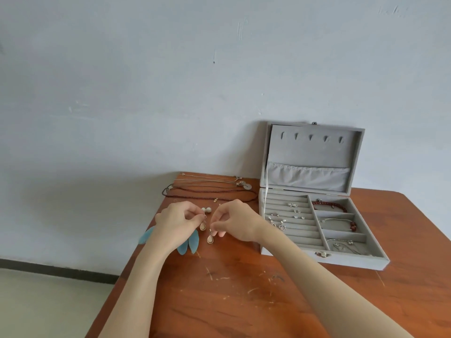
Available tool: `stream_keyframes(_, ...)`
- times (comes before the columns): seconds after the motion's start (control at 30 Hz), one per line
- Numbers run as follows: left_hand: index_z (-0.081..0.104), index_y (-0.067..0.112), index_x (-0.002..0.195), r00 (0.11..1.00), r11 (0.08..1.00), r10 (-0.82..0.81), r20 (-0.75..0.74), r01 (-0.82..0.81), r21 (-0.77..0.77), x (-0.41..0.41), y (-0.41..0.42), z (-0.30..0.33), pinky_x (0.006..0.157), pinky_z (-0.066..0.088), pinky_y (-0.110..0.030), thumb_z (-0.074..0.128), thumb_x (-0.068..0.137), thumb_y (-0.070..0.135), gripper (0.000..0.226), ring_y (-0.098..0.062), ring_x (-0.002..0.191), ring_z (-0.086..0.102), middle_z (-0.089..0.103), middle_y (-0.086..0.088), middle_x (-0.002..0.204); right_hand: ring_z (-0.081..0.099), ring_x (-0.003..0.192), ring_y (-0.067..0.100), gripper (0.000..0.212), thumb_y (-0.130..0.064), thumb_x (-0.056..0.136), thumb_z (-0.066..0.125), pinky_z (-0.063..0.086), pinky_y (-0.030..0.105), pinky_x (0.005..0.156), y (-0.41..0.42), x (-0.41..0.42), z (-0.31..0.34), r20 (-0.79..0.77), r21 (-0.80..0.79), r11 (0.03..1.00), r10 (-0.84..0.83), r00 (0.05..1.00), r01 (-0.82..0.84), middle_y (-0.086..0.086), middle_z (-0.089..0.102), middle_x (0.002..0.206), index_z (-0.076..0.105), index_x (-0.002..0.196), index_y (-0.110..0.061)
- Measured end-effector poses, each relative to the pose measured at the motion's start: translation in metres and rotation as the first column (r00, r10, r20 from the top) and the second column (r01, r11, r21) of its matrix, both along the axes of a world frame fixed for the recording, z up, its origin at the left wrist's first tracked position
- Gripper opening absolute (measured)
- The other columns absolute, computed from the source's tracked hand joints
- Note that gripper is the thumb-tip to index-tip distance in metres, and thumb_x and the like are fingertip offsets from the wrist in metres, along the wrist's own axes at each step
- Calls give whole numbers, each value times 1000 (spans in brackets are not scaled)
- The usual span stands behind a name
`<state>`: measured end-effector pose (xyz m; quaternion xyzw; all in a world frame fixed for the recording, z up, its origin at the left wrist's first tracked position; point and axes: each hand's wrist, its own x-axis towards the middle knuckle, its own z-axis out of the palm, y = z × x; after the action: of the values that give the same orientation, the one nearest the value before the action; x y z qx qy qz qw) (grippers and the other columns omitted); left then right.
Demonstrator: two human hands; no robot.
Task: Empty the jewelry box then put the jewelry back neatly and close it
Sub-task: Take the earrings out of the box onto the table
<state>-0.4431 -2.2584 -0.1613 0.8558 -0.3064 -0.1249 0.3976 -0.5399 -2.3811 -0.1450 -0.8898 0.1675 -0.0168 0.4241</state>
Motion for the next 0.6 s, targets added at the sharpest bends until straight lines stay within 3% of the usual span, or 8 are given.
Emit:
stream_keyframes(0.17,63,35,79,992,995,70,107,-77,62,-1,-2,1,94,31,-32,61,84,35,6,-10,103,52,64,13,94,55,69,7,7,-13,79,65,45,19,67,-5,11,-8,12,-51,994,-92,996,92,1,67,78,70,75,-17)
stream_keyframes(0.3,64,37,76,984,988,91,150,-109,112,3,-6,-3,87,23,-33,59,85,39,11,-10,106,48,63,17,92,61,91,15,7,-21,79,67,49,29,80,-6,19,-15,25,-93,982,-165,986,166,1,69,89,73,82,-19)
stream_keyframes(0.6,69,35,84,949,967,170,264,-213,141,4,-16,-13,84,24,-35,54,87,43,17,-17,109,43,56,11,90,61,93,18,9,-27,79,66,51,36,83,-1,28,-21,84,-137,957,-247,965,257,-5,69,87,73,85,-25)
